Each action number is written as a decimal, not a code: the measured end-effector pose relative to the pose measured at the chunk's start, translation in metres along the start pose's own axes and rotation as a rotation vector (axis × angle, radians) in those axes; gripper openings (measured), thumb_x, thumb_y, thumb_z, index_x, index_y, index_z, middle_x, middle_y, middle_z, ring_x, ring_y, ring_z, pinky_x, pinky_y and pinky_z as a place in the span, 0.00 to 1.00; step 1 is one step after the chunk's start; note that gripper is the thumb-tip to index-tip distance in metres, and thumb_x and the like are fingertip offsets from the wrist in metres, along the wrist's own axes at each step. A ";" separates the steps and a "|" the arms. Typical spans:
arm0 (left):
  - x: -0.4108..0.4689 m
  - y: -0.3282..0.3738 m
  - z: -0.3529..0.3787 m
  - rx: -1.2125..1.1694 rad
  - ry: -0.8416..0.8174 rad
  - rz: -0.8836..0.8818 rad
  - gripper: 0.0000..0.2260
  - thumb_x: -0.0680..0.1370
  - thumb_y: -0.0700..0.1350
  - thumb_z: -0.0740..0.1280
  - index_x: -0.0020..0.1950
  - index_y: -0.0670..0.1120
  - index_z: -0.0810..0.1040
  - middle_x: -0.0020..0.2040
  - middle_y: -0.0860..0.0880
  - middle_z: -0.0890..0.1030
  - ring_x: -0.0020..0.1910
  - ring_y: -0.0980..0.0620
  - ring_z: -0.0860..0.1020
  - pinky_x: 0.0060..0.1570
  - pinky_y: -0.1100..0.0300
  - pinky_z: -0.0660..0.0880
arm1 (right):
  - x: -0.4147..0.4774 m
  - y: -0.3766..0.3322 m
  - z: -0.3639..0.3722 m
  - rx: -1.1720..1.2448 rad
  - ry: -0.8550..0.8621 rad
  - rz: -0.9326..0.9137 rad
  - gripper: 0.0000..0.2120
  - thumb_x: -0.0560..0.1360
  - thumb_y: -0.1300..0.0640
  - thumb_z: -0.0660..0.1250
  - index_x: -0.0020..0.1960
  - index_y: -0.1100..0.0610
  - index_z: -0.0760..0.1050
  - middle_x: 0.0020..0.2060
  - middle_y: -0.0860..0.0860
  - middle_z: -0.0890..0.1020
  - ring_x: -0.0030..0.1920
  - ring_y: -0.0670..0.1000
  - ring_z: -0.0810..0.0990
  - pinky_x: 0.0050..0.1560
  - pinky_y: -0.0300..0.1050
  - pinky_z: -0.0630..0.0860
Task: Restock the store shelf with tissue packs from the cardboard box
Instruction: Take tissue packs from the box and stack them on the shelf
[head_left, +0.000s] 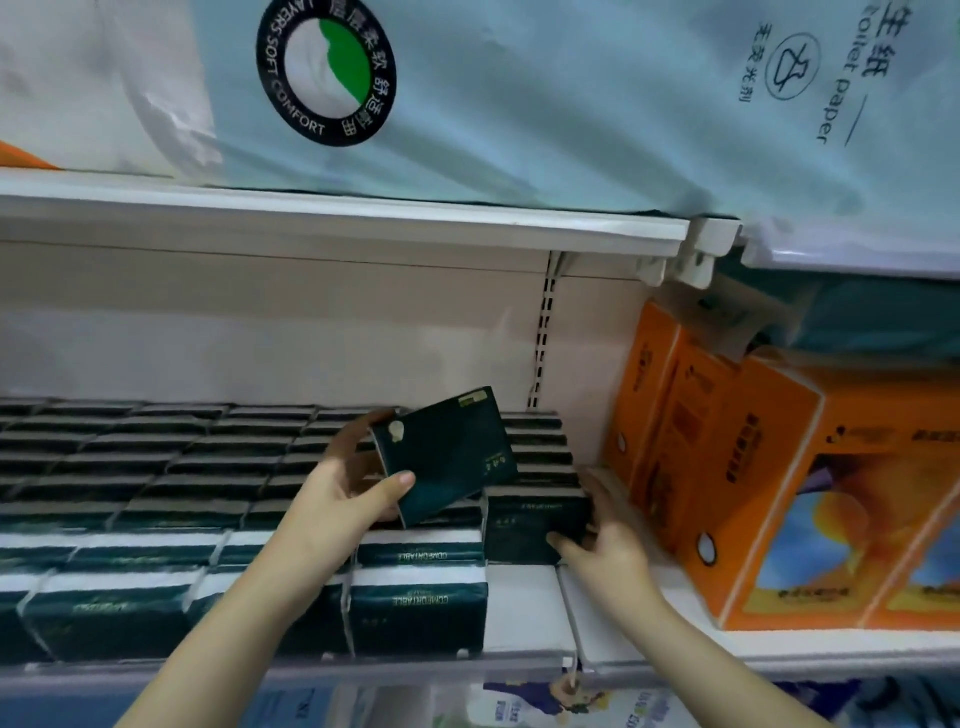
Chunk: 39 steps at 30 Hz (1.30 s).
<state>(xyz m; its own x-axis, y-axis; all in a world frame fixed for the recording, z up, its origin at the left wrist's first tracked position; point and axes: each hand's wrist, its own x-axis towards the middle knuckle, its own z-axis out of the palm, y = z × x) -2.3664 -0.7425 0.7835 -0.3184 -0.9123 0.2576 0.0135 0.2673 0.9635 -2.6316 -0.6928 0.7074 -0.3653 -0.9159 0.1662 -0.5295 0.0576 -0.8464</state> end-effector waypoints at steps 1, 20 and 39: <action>0.001 0.001 0.003 0.016 -0.013 0.003 0.23 0.77 0.35 0.67 0.66 0.58 0.69 0.53 0.55 0.84 0.51 0.55 0.83 0.42 0.62 0.79 | 0.001 0.001 -0.001 0.015 -0.006 0.005 0.35 0.74 0.62 0.72 0.75 0.50 0.59 0.53 0.42 0.76 0.56 0.44 0.78 0.44 0.23 0.71; 0.009 0.012 0.051 0.286 -0.276 0.070 0.27 0.76 0.51 0.69 0.70 0.70 0.64 0.67 0.58 0.75 0.66 0.60 0.73 0.68 0.54 0.70 | -0.008 -0.051 -0.067 0.355 -0.147 -0.196 0.25 0.75 0.63 0.70 0.64 0.41 0.68 0.56 0.40 0.80 0.57 0.38 0.78 0.53 0.35 0.77; 0.012 -0.021 0.012 0.914 -0.404 0.107 0.18 0.80 0.54 0.63 0.70 0.58 0.72 0.68 0.59 0.74 0.63 0.63 0.73 0.55 0.78 0.63 | -0.039 0.002 -0.013 -0.084 0.067 -0.136 0.26 0.74 0.54 0.72 0.68 0.47 0.64 0.60 0.36 0.70 0.59 0.31 0.68 0.60 0.25 0.62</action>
<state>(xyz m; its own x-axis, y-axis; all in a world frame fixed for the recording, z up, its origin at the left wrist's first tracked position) -2.3818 -0.7555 0.7660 -0.6582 -0.7412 0.1323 -0.6179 0.6322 0.4676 -2.6279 -0.6516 0.7058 -0.3348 -0.8889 0.3126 -0.6390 -0.0297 -0.7687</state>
